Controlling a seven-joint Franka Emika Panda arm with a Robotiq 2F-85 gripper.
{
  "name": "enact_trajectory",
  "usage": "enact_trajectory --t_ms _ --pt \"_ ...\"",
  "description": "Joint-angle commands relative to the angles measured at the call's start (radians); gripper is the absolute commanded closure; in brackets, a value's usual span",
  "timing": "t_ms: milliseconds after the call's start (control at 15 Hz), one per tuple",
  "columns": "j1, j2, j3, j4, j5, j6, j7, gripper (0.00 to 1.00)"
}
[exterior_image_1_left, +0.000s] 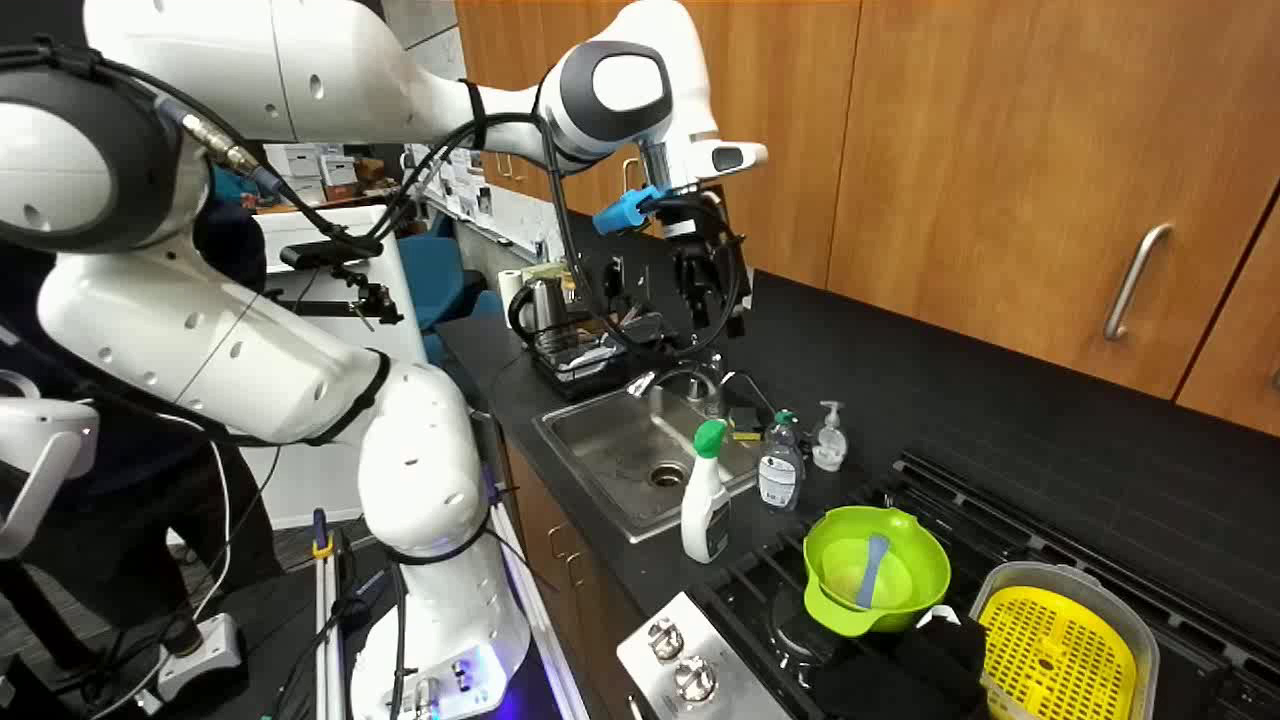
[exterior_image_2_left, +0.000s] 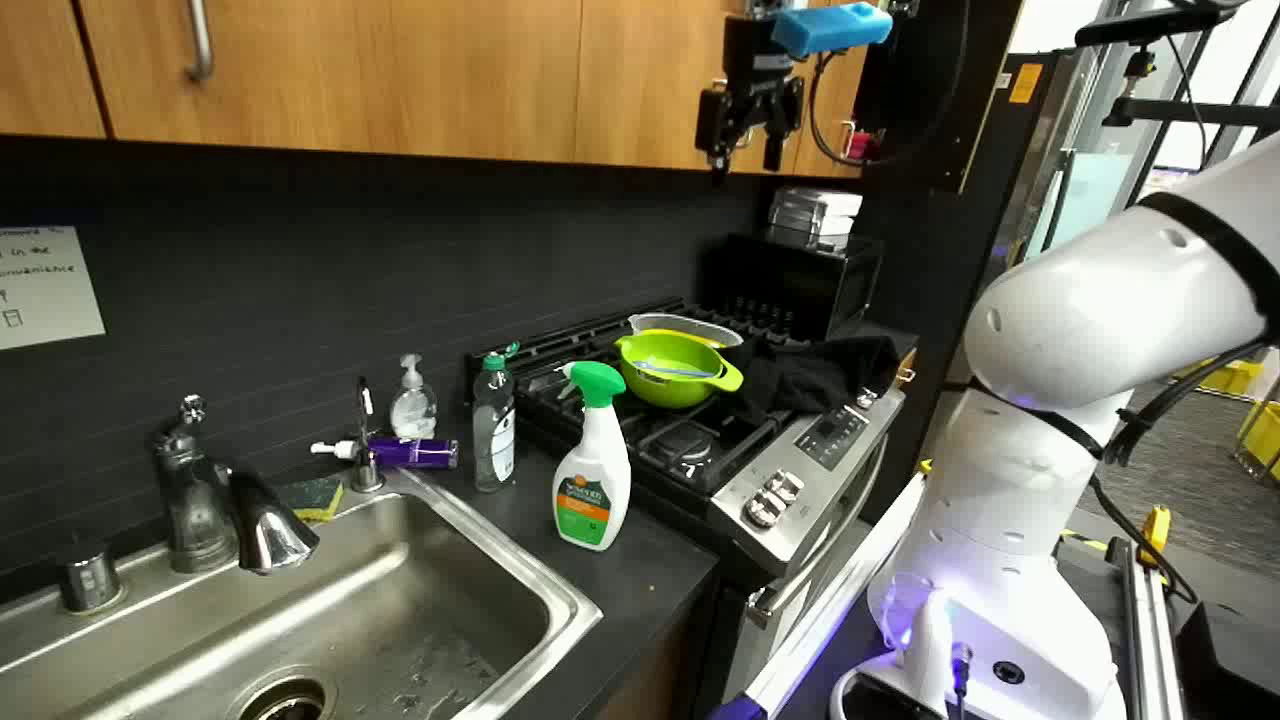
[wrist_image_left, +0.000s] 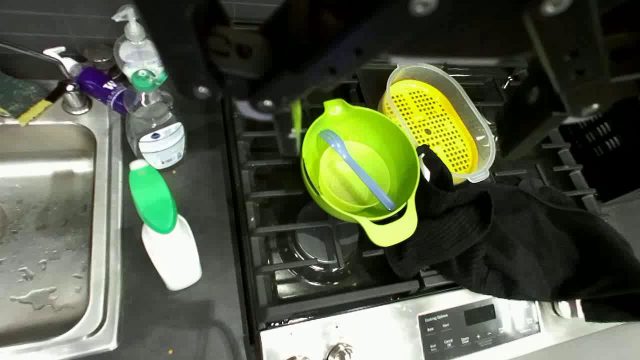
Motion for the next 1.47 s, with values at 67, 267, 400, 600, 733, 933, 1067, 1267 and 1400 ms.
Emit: enact_trajectory --t_ms 67,267,400,600,733,933,1067,1267,1400 --pt "0.021 0.003 -0.015 0.004 -0.011 -0.005 0.011 0.00" --pt "0.021 0.003 -0.014 0.004 -0.011 -0.005 0.011 0.00" --pt "0.021 0.003 -0.014 0.004 -0.011 -0.005 0.011 0.00" --pt "0.021 0.003 -0.014 0.004 -0.011 -0.005 0.011 0.00" --pt "0.021 0.003 -0.014 0.004 -0.011 -0.005 0.011 0.25" --pt "0.016 -0.045 -0.136 -0.024 0.093 -0.010 -0.027 0.39" --pt "0.009 0.003 -0.087 -0.005 0.050 -0.015 -0.003 0.29" --pt "0.011 0.006 -0.090 -0.005 0.049 -0.015 -0.003 0.46" --pt "0.015 0.007 -0.073 -0.005 0.047 -0.016 0.002 0.46"
